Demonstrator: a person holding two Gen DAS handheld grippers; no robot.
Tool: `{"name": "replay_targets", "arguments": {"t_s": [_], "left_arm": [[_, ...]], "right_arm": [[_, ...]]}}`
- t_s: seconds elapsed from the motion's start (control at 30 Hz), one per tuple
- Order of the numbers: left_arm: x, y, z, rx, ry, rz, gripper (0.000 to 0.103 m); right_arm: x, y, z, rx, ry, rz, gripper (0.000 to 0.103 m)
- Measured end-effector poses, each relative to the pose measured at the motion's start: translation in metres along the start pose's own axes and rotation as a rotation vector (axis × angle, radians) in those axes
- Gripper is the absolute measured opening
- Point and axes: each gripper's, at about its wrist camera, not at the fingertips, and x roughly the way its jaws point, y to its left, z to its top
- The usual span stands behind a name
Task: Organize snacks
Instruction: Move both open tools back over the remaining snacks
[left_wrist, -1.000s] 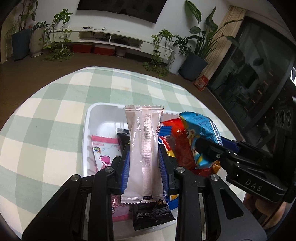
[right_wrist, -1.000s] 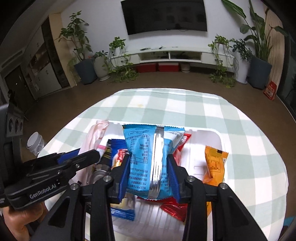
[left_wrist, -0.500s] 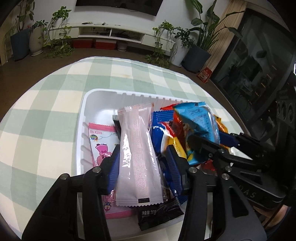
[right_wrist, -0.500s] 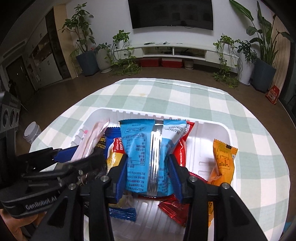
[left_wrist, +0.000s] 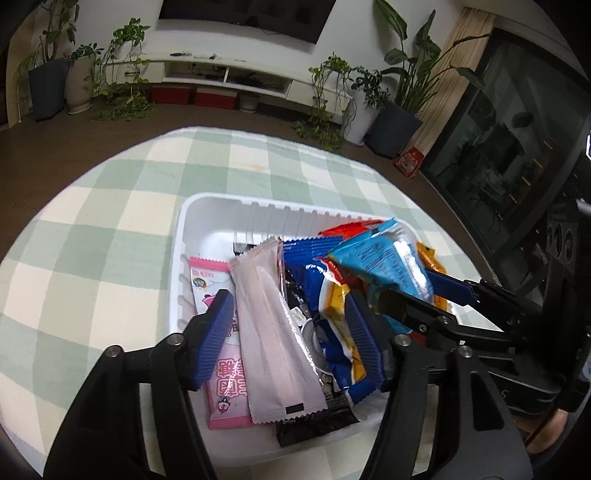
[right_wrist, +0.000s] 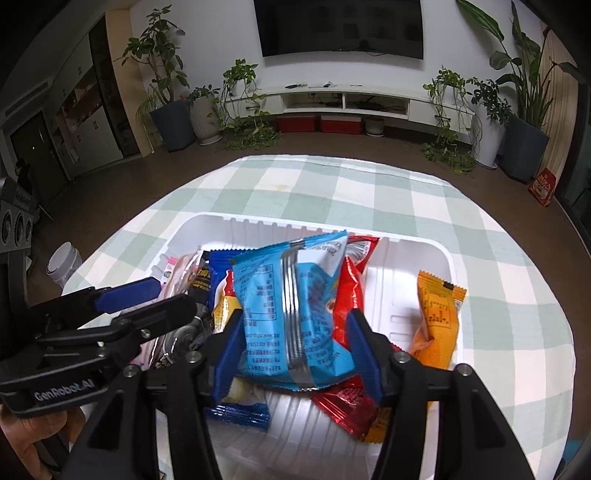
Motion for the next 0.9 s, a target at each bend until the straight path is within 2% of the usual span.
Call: {"name": "replay_targets", "arguments": {"t_s": [0.17, 0.23, 0.4, 0.57, 0.67, 0.8, 0.9], "left_arm": [[-0.021, -0.006, 0.001, 0.004, -0.024, -0.008, 0.079], [-0.035, -0.012, -0.001, 0.028, -0.040, 0.004, 0.093], [-0.076, -0.030, -0.024, 0.088, -0.069, 0.052, 0.102], [-0.101, -0.037, -0.072, 0.082, -0.051, 0.092, 0.102], [-0.107, -0.043, -0.105, 0.084, -0.014, 0.116, 0.102], [-0.111, -0.049, -0.138, 0.079, 0.034, 0.185, 0.102], [-0.113, -0.051, -0.155, 0.082, 0.059, 0.213, 0.102]], "right_arm": [[-0.020, -0.004, 0.002, 0.019, -0.045, 0.009, 0.073], [-0.033, -0.008, 0.002, 0.024, -0.072, 0.009, 0.076], [-0.077, -0.025, -0.006, 0.065, -0.149, -0.002, 0.083], [-0.118, -0.049, -0.038, 0.171, -0.184, 0.019, 0.087], [-0.127, -0.058, -0.069, 0.237, -0.148, 0.043, 0.087], [-0.126, -0.050, -0.097, 0.224, -0.085, 0.018, 0.087], [-0.128, -0.040, -0.107, 0.210, -0.078, 0.029, 0.087]]}}
